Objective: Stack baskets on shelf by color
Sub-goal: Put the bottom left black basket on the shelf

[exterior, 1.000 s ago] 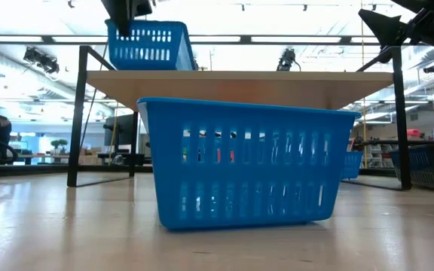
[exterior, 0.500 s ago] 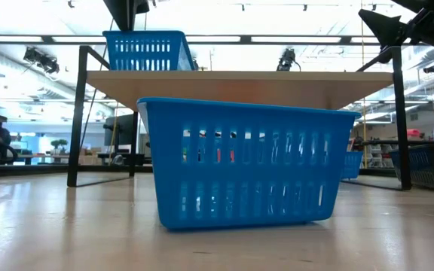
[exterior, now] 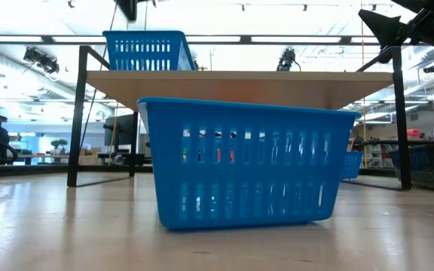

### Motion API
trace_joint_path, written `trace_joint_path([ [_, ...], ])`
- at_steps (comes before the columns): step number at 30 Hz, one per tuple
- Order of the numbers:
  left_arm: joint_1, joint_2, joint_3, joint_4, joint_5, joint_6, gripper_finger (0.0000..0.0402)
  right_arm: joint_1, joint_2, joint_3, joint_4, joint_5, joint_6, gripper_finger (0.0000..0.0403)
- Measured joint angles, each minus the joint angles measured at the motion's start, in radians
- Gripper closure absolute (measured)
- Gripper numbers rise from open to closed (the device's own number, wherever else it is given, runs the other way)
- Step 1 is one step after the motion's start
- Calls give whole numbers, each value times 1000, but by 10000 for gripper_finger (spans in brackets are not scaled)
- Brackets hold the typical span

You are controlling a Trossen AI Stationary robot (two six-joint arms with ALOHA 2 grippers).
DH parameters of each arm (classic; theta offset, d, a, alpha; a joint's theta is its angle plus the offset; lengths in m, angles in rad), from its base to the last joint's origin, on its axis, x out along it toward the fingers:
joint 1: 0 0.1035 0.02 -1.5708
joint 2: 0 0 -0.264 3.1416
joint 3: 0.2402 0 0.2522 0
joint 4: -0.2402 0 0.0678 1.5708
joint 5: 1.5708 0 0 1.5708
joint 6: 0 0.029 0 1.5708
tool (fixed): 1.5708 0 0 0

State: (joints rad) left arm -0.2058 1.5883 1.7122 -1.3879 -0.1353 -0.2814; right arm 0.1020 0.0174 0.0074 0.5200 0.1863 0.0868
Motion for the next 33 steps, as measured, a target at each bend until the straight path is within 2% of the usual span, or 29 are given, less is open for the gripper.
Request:
trace_joint_path([
  [8, -47, -2, 134, -23, -7, -8, 296, 0, 0, 0, -2, -16, 0, 163],
  [14, -151, 2, 127, -16, -6, -110, 296, 0, 0, 0, 0, -24, 0, 163],
  [21, -298, 2, 127, 117, -24, -236, 296, 0, 0, 0, 10, -24, -8, 163],
  [33, -484, 101, 127, 76, -93, -437, 296, 0, 14, 0, 0, -28, 67, 163],
])
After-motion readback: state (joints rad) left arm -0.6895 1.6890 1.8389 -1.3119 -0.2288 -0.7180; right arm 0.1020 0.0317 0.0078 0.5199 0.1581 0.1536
